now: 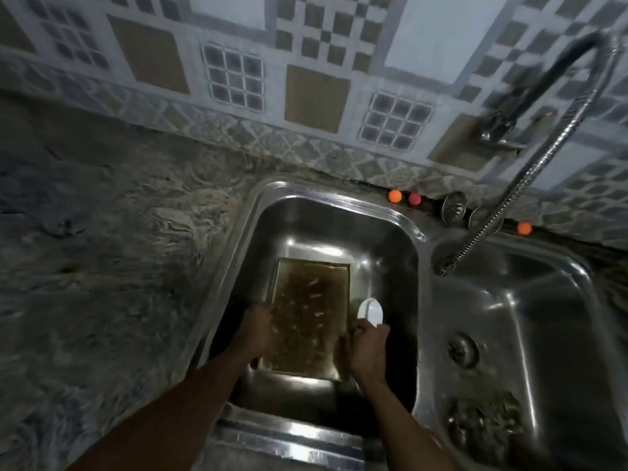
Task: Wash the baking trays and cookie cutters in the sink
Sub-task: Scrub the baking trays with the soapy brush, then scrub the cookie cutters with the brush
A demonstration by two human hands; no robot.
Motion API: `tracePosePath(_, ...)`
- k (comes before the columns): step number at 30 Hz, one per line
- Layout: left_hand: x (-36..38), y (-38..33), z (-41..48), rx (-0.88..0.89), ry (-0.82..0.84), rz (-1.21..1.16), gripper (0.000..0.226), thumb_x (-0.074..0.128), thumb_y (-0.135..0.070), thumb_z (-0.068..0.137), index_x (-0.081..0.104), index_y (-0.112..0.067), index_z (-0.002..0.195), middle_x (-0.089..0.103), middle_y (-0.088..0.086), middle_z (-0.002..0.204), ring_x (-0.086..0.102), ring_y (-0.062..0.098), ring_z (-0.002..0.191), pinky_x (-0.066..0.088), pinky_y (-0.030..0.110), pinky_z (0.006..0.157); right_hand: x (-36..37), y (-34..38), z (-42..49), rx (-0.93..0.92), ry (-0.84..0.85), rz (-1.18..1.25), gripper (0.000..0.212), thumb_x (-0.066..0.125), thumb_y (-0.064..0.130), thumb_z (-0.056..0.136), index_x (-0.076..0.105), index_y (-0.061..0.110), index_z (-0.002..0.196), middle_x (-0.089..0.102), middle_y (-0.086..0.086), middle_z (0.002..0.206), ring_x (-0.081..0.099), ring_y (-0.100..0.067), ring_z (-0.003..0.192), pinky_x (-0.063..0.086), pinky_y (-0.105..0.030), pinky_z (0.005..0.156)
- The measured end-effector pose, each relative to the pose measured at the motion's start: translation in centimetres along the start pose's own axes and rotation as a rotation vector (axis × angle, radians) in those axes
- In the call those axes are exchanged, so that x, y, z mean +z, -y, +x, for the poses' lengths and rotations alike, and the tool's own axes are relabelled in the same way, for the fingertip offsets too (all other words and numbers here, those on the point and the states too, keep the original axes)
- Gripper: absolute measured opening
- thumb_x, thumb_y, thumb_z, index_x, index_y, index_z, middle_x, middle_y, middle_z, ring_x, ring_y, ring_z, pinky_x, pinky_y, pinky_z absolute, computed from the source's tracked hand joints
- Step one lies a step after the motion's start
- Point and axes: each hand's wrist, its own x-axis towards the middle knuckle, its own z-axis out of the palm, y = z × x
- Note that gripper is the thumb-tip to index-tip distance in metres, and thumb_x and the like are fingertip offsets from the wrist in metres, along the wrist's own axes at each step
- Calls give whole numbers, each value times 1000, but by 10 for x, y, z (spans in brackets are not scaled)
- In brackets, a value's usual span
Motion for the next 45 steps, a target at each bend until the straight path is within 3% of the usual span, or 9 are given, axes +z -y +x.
tracePosePath(8, 7, 8, 8, 26, -63, 22, 19, 67, -3, 81, 73, -9, 98, 70, 11, 99, 66, 24, 91, 51, 29, 81, 8, -7, -3, -11, -2, 8, 16, 56, 18, 92, 47, 31, 95, 49, -2, 104, 57, -29, 104, 40, -24, 75)
tracePosePath(12, -12, -19, -14, 91, -134, 34, 36, 75, -21, 79, 71, -13, 114, 66, 14, 114, 60, 31, 109, 48, 35, 96, -4, -11, -13, -73, -119, 24, 27, 55, 17, 94, 60, 11, 119, 40, 2, 105, 61, -28, 101, 49, -30, 87)
tracePosePath(16, -13, -70, -34, 157, -240, -25, 40, 72, -22, 83, 65, -14, 122, 63, 9, 120, 59, 27, 111, 48, 36, 97, -40, -5, -28, -269, -261, 169, 19, 52, 18, 96, 68, 20, 106, 46, 2, 97, 51, -9, 79, 35, 0, 70)
tracePosePath(21, 23, -144, -56, 386, -278, -133, 30, 73, -20, 83, 70, -14, 112, 68, 7, 109, 62, 25, 103, 50, 35, 92, -103, -22, -33, -376, -470, 427, 11, 43, 19, 99, 46, 28, 104, 55, -3, 106, 54, -18, 95, 44, -27, 84)
tracePosePath(24, 52, -190, -70, 522, -243, -101, 31, 69, -25, 83, 70, -16, 113, 69, 6, 107, 64, 24, 99, 52, 37, 90, -156, -45, -38, -370, -571, 505, 25, 45, 11, 99, 45, 17, 124, 54, 1, 119, 51, -7, 103, 41, -11, 88)
tracePosePath(28, 104, -245, -97, 663, -130, -51, 23, 68, -26, 86, 70, -15, 106, 70, 9, 99, 66, 26, 89, 54, 35, 79, -227, -102, -30, -369, -656, 473, 43, 48, 5, 98, 43, 8, 140, 50, 0, 136, 46, -9, 123, 32, -10, 101)
tracePosePath(30, 136, -267, -109, 642, -31, 8, 26, 67, -29, 85, 70, -16, 107, 71, 8, 101, 67, 27, 92, 54, 36, 80, -260, -140, -24, -377, -679, 446, 44, 47, 5, 98, 44, 6, 142, 49, 1, 137, 44, -8, 127, 28, -3, 101)
tracePosePath(37, 281, -315, -120, 518, 151, 339, 38, 58, -53, 85, 64, -25, 111, 71, 5, 110, 68, 30, 97, 55, 36, 79, -367, -259, 14, -380, -741, 299, 39, 47, 10, 100, 51, 4, 139, 53, -10, 141, 46, -15, 129, 27, -12, 106)
tracePosePath(45, 360, -341, -122, 268, 214, 632, 41, 62, -39, 78, 59, -25, 116, 66, 2, 118, 62, 26, 113, 44, 40, 92, -461, -336, 63, -280, -695, 146, 41, 45, 21, 102, 48, 11, 141, 52, -11, 142, 48, -27, 129, 37, -35, 108)
